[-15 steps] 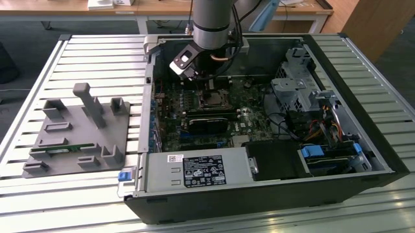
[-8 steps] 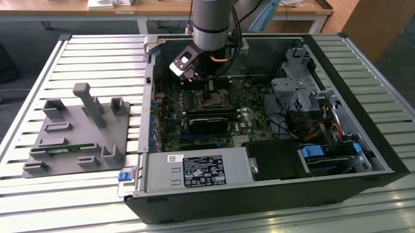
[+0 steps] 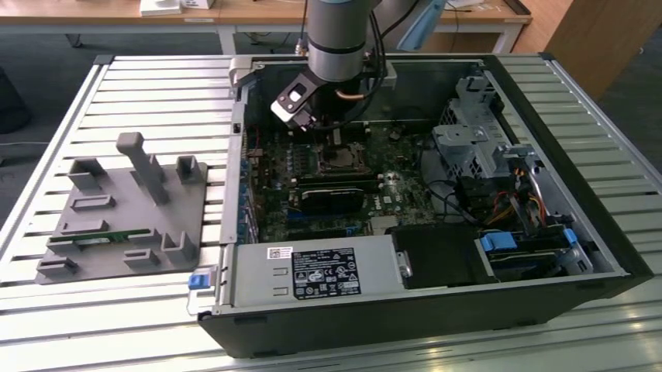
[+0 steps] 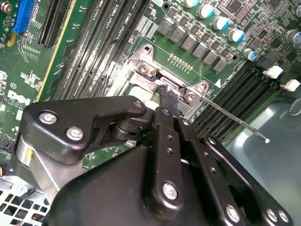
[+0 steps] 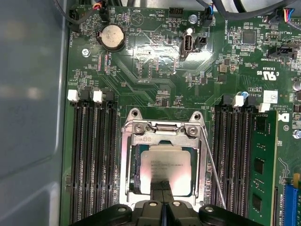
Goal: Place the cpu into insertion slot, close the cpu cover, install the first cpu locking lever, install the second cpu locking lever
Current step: 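Close the cpu cover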
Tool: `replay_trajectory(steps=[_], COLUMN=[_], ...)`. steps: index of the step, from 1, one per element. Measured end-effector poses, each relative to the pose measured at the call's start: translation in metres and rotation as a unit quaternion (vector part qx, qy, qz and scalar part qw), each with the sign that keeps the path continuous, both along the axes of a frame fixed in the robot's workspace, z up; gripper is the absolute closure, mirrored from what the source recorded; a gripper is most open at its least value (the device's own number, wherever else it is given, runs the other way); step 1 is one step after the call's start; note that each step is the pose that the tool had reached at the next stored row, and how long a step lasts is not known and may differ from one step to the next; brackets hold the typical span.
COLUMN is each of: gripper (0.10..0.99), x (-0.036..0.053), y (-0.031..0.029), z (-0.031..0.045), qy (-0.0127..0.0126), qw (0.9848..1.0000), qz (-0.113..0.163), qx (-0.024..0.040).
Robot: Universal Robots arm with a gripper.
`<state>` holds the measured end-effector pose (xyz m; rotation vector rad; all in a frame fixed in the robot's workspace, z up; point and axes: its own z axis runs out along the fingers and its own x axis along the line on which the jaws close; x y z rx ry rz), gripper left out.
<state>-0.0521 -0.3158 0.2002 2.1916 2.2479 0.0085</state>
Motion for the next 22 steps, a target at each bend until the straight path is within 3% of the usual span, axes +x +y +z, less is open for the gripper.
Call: replay_trajectory(steps=[11, 17, 22], gripper=[0.980, 0.980, 0.980], x=[0.0076, 0.0077, -0.0018], y=[0.0008, 0.0009, 0.0009], z=[-0.0014, 0.0100, 0.0098], qy=[-0.0002, -0.0002, -0.0002], qw=[1.0000, 1.0000, 1.0000], qz=[0.000, 0.000, 0.000], qx=[0.0002, 0.0003, 0.0002])
